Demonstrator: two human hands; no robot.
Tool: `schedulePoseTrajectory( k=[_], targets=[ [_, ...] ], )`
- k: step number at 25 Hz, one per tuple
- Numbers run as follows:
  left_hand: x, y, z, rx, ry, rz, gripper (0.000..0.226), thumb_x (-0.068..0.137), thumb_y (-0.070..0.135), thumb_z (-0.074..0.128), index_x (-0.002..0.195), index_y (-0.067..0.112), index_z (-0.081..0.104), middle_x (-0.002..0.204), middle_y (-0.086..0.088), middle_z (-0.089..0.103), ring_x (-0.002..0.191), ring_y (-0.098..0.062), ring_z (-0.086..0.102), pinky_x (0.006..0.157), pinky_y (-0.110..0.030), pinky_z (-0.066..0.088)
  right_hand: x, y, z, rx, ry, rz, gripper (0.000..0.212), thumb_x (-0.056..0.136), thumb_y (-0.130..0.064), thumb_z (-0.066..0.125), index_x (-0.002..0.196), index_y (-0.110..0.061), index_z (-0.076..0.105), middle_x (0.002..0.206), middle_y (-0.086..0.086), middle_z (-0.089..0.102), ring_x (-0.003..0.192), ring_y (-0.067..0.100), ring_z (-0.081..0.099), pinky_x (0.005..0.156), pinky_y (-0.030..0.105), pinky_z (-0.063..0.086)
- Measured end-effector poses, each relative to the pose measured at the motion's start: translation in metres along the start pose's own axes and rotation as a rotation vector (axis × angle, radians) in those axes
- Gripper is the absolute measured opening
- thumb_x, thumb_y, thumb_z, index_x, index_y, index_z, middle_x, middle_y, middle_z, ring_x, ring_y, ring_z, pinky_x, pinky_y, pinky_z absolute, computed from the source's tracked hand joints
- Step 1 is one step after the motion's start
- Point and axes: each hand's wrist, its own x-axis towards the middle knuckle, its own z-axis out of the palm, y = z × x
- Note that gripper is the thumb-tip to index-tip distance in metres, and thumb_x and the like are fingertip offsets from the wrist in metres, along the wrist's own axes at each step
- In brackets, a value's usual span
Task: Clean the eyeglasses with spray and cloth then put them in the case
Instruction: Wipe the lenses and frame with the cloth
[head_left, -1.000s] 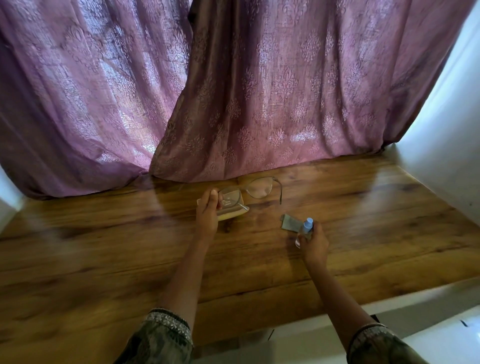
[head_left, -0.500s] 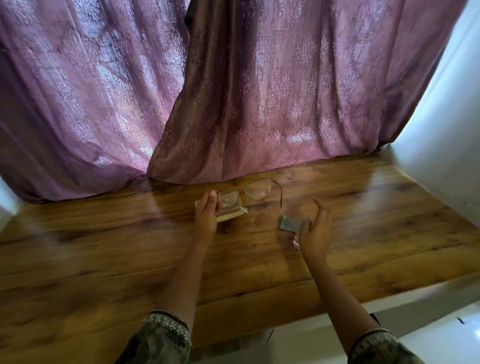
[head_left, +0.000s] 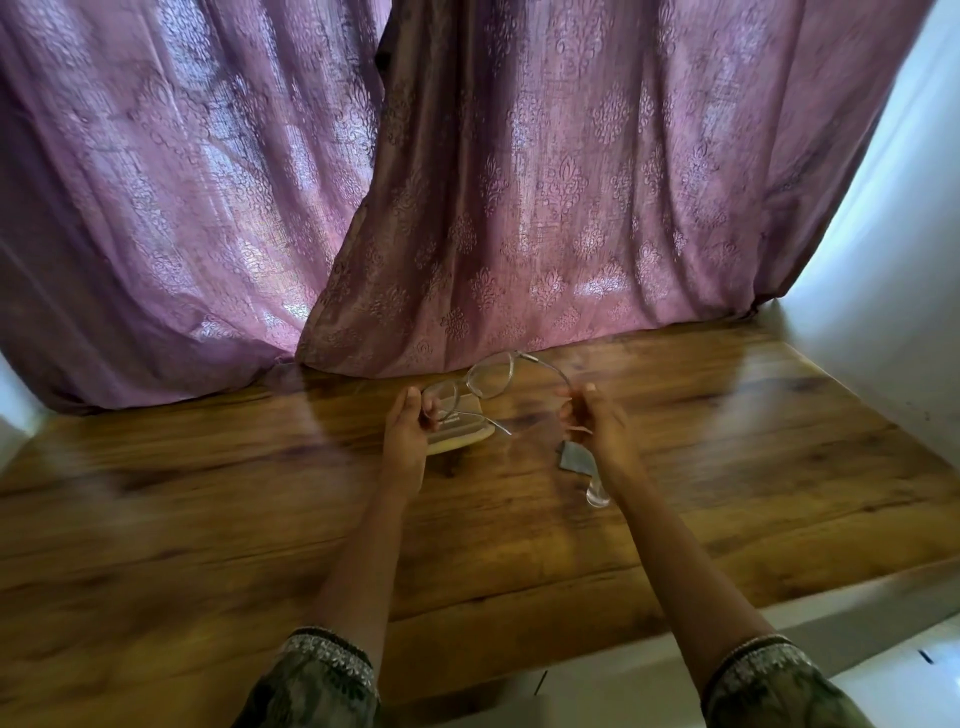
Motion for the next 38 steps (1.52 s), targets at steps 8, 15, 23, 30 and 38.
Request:
schedulePoseTrajectory(
  k=[8,15,23,30,38],
  targets=[
    [0.001,-0.010,-0.002,0.007,-0.056,-0.013,0.042,0.101,0.017,0.024,0.062,0.013,0.041,0.051,0.015,0.048,0.054,0.001,0.042,0.067,-0.026,0.031,-0.008,-0.031,-0.006,0.063,-0.186,-0.015,0.038,0.097,-0.024,0.038,0.060,-0.018,0.040,0.042,-0.014,0.029,0.038,0.000,0.020,0.036,0.013,0.017],
    [0.001,0.009,0.014,0.310,0.028,0.245,0.022,0.095,0.013,0.044,0.095,0.022,0.064,0.097,0.004,0.063,0.091,-0.004,0.056,0.080,-0.018,0.043,-0.013,-0.050,0.000,-0.084,-0.166,-0.160,0.039,0.097,-0.019,0.040,0.059,-0.017,0.034,0.039,-0.015,0.027,0.037,0.000,0.019,0.038,0.009,0.020],
    [-0.002,0.036,0.029,0.731,-0.049,0.673,0.026,0.082,0.023,0.065,0.107,0.016,0.068,0.101,-0.002,0.062,0.070,0.000,0.055,0.068,-0.005,0.041,0.001,-0.033,0.000,-0.241,-0.025,-0.293,0.042,0.095,-0.026,0.048,0.055,-0.021,0.034,0.046,-0.015,0.028,0.044,0.000,0.026,0.047,0.011,0.024],
    [-0.001,0.026,0.034,0.883,0.048,0.655,0.016,0.077,0.012,0.068,0.092,0.015,0.073,0.092,-0.005,0.069,0.084,-0.018,0.064,0.077,-0.029,0.052,0.002,-0.028,-0.004,-0.266,-0.040,-0.333,0.042,0.095,-0.024,0.049,0.057,-0.010,0.039,0.046,-0.014,0.028,0.046,0.000,0.026,0.047,0.015,0.024],
    [-0.002,0.025,0.042,0.863,0.099,0.648,0.014,0.074,0.008,0.071,0.088,0.012,0.074,0.086,-0.006,0.070,0.080,-0.015,0.064,0.074,-0.008,0.043,0.001,-0.035,-0.009,-0.312,-0.049,-0.331,0.035,0.095,-0.023,0.047,0.061,-0.017,0.053,0.039,-0.013,0.039,0.041,0.002,0.029,0.043,0.017,0.025]
  ],
)
